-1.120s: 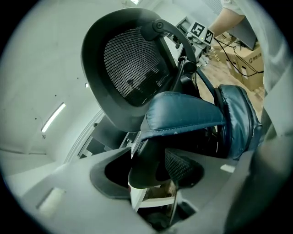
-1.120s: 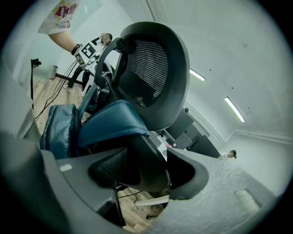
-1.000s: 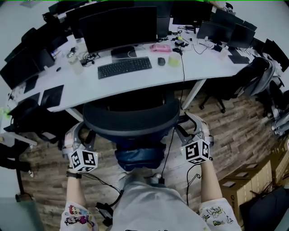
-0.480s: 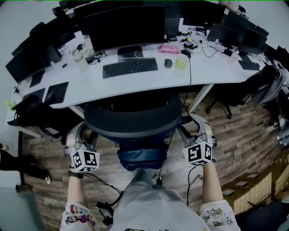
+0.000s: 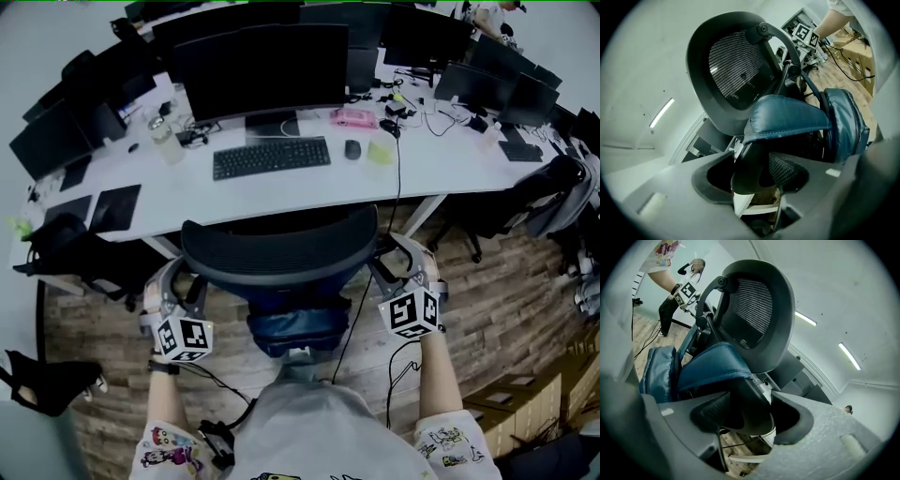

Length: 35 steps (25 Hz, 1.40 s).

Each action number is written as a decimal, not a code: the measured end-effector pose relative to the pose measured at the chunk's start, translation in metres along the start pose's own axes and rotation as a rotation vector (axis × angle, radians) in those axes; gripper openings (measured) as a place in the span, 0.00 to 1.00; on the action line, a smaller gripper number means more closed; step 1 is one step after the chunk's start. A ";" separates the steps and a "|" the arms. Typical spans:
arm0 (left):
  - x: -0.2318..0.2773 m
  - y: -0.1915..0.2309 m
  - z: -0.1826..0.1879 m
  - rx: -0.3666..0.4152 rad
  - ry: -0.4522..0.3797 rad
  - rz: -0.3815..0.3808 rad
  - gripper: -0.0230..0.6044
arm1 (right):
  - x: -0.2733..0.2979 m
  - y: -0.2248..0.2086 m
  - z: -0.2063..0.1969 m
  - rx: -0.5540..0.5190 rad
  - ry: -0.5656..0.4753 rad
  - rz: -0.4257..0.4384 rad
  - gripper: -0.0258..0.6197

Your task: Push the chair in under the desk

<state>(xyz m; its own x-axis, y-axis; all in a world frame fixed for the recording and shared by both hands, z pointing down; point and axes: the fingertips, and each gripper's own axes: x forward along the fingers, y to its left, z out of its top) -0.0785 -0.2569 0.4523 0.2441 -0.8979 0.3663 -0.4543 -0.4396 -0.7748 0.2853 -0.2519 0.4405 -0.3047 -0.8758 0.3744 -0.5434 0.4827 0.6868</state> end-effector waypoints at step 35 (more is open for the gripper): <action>0.100 0.074 -0.032 -0.052 0.077 0.058 0.42 | 0.132 -0.053 0.031 -0.015 -0.073 0.015 0.45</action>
<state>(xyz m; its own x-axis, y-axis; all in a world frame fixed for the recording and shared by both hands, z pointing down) -0.1149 -0.3798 0.4478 0.1507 -0.9199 0.3621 -0.5101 -0.3861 -0.7686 0.2491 -0.3930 0.4343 -0.3691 -0.8655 0.3386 -0.5270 0.4949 0.6909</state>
